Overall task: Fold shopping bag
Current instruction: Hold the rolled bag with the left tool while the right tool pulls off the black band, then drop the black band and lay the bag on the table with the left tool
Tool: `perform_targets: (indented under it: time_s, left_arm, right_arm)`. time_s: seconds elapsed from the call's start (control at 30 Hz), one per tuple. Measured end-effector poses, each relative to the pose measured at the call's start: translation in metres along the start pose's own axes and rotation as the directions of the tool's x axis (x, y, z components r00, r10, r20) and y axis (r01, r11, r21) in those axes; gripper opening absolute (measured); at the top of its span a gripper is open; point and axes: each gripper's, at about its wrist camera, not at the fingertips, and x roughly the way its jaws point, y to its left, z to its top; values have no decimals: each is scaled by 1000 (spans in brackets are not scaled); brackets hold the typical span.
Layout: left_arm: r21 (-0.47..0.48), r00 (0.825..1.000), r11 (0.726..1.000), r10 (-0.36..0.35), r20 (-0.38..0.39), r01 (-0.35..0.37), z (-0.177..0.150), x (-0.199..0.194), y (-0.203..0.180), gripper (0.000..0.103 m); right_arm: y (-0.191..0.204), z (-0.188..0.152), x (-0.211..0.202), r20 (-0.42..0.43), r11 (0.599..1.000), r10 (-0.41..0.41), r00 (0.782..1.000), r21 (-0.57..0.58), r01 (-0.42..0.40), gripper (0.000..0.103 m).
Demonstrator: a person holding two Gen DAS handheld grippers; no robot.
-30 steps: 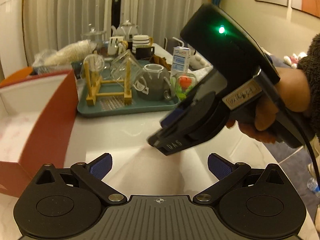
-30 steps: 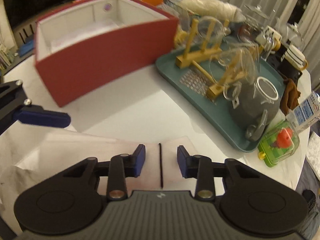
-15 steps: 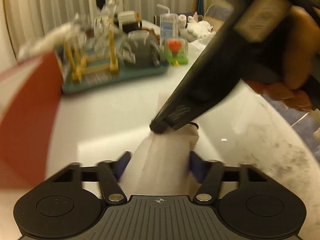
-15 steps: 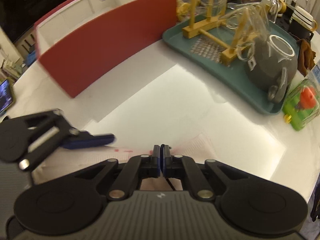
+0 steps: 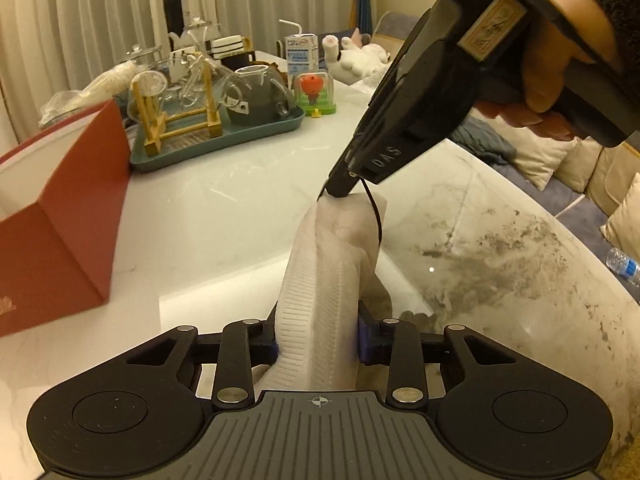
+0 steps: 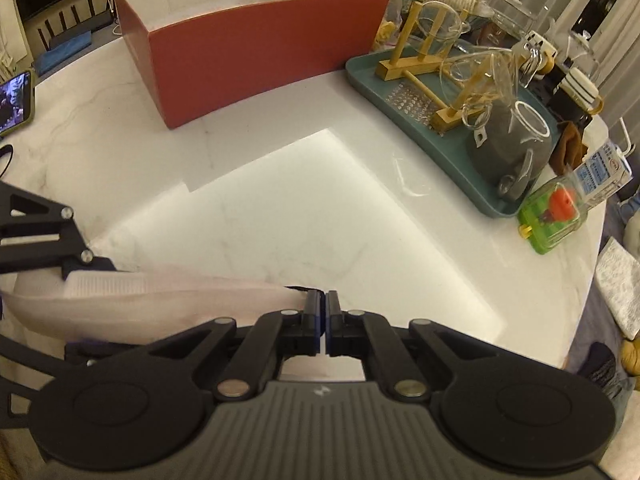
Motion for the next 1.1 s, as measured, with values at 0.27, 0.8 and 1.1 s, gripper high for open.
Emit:
perform_targets:
  time_s: [0.27,0.8,1.1]
  left_arm:
    - [-142,998,988,53,-37,-58,-2,-17,16,31]
    - [-95,985,981,163,-49,-167,11,-4,21,70]
    - [-145,985,986,100,140,-80,33,-50,31,92]
  right_arm:
    - [-3,16,21,-4,998,-49,999,-31,49,1]
    - [-46,90,43,94,999,36,995,34,-40,70]
    - [-41,37,-43,147,981,-54,988,194,25,80]
